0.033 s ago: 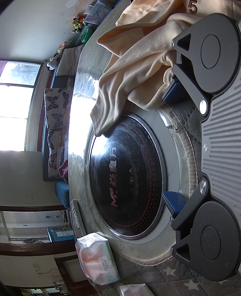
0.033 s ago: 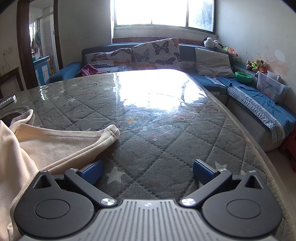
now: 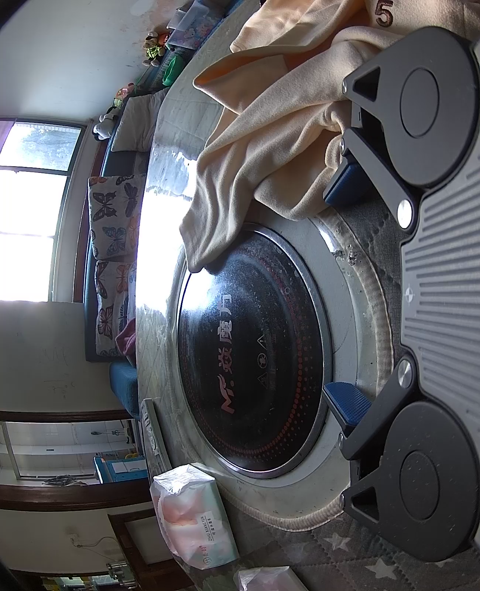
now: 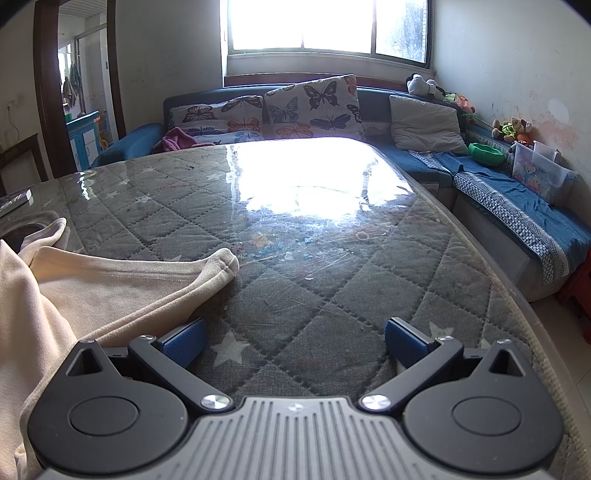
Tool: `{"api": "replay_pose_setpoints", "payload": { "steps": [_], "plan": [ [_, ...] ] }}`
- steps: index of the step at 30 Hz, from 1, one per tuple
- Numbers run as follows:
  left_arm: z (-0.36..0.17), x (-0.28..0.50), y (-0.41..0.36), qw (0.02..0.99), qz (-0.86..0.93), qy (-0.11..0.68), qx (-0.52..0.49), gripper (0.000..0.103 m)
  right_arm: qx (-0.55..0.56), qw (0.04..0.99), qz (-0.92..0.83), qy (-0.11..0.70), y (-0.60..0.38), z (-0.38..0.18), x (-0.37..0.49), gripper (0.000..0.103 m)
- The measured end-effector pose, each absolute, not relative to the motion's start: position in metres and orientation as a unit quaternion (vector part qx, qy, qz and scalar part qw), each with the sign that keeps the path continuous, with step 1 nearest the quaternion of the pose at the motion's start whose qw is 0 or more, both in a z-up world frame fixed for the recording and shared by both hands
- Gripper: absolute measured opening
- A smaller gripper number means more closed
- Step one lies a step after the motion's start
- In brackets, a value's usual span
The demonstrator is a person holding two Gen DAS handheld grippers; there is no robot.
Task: Fold clothes
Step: 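Move both tools toward the crumpled cream sweatshirt on the table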
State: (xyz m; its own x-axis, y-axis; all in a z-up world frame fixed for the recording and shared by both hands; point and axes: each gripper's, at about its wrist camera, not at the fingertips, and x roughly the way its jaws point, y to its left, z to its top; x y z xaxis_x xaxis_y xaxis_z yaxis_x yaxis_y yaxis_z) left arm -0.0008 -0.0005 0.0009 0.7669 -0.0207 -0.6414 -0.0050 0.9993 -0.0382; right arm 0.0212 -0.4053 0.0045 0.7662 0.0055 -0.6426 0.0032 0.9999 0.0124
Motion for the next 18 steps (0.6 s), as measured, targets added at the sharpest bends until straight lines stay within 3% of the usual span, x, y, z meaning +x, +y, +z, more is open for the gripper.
{"api": "replay_pose_setpoints", "payload": {
  "steps": [18],
  "plan": [
    [0.016, -0.022, -0.008, 0.939, 0.02, 0.344, -0.02, 0.103, 0.002, 0.953, 0.054, 0.298, -0.39, 0.039, -0.042, 0.103]
  ]
}}
